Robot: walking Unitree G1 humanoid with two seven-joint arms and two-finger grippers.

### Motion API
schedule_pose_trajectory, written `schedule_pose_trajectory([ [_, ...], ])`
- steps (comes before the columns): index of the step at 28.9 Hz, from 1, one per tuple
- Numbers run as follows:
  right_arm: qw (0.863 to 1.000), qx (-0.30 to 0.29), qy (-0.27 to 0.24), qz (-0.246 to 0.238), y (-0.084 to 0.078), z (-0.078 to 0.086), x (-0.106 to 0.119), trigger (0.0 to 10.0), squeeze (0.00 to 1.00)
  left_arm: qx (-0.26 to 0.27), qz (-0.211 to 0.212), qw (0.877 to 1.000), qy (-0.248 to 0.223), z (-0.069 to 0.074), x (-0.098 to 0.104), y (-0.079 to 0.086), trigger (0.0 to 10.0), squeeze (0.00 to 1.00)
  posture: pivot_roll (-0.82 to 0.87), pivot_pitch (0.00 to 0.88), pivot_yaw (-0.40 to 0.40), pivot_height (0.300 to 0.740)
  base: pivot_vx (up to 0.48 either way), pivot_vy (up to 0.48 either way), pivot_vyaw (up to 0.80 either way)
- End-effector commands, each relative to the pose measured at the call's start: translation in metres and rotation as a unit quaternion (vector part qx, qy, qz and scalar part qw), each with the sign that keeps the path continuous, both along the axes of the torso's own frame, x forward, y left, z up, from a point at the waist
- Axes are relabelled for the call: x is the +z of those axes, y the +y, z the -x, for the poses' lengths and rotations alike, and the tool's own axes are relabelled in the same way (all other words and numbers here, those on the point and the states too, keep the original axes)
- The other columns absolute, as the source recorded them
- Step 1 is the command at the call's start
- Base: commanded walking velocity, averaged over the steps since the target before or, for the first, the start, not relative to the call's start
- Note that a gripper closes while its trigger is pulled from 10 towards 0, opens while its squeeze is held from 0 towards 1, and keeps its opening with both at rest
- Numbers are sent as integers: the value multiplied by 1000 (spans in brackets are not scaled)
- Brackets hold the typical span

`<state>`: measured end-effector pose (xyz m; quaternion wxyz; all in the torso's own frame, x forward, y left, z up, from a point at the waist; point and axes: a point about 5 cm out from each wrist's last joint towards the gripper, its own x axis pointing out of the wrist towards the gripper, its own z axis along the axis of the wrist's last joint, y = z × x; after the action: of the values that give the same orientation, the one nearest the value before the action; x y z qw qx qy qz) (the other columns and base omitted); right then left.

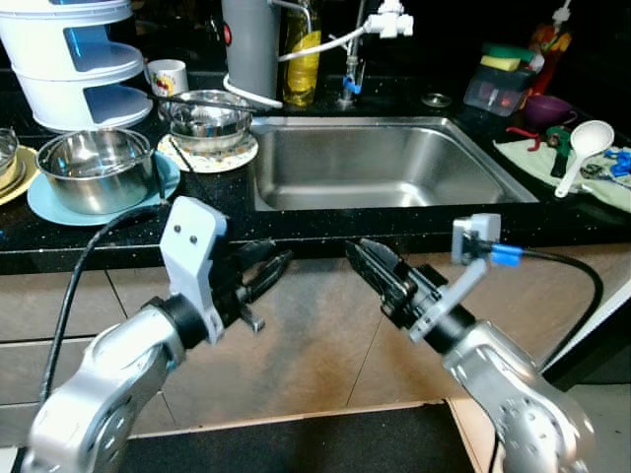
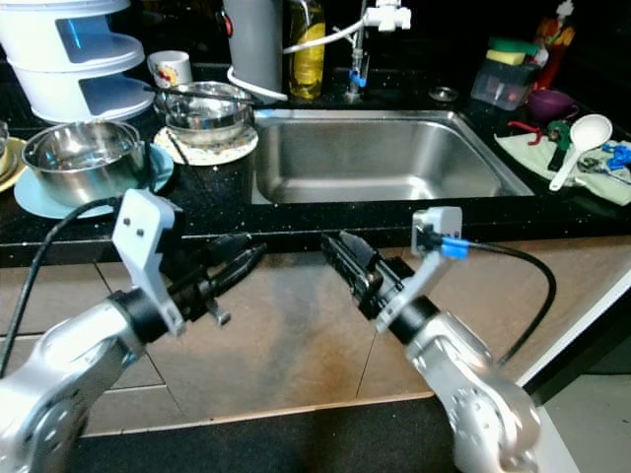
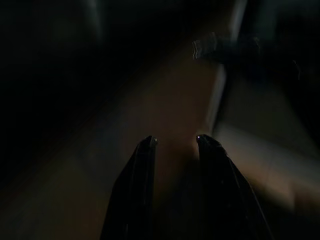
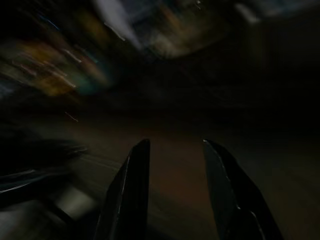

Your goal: Kitchen organization

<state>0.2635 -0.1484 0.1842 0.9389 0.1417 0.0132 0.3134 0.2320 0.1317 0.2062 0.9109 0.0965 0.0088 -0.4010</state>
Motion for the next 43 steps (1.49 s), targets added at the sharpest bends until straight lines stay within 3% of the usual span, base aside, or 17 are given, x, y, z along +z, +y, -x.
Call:
schedule_pose_trajectory([
  [1,992,-73,59,86,-10,-7,-38,10000,0,38,-29,998,49,-2,-33,0,10000,0,-45,105,-60,740,0,0,0],
  [3,977,-153,114,93,-24,-12,-64,10000,0,124,-22,990,58,-12,-53,6,10000,0,-45,100,-58,740,0,0,0],
  [4,957,-216,138,136,-35,-9,-89,10000,0,258,-25,960,106,-24,-81,18,10000,0,-40,98,-58,740,0,0,0],
  [5,957,-216,138,136,-35,-9,-89,10000,0,258,-25,960,106,-24,-81,18,10000,0,-40,98,-58,740,0,0,0],
  [6,952,-225,144,152,-36,-5,-97,10000,0,301,-16,946,121,-25,-92,24,10000,0,-40,95,-58,740,0,0,0],
  [7,952,-225,144,152,-36,-5,-97,10000,0,301,-16,946,121,-25,-92,24,10000,0,-40,95,-58,740,0,0,0],
  [8,949,-228,148,160,-36,-2,-102,10000,0,325,-9,937,130,-25,-98,27,10000,0,-40,95,-58,740,0,0,0],
  [9,947,-228,156,162,-33,2,-105,10000,0,345,-34,930,121,-23,-104,31,10000,0,-47,92,-55,740,0,0,0],
  [12,949,-220,159,159,-26,6,-109,10000,0,356,-52,925,119,-19,-114,35,10000,0,-52,89,-54,740,0,0,0],
  [18,955,-201,158,152,-12,12,-118,10000,0,355,-31,926,126,-16,-122,32,10000,0,-51,83,-54,740,0,0,0],
  [22,958,-200,143,146,-3,10,-120,10000,0,339,-32,934,108,-17,-123,25,10000,0,-50,78,-54,740,0,0,0],
  [30,959,-198,135,150,-1,5,-121,10000,0,342,-29,934,101,-22,-122,22,10000,0,-42,77,-58,740,0,0,0],
  [43,958,-206,132,150,-5,5,-125,10000,0,342,-23,935,90,-27,-119,22,10000,0,-44,81,-54,740,0,372,0],
])
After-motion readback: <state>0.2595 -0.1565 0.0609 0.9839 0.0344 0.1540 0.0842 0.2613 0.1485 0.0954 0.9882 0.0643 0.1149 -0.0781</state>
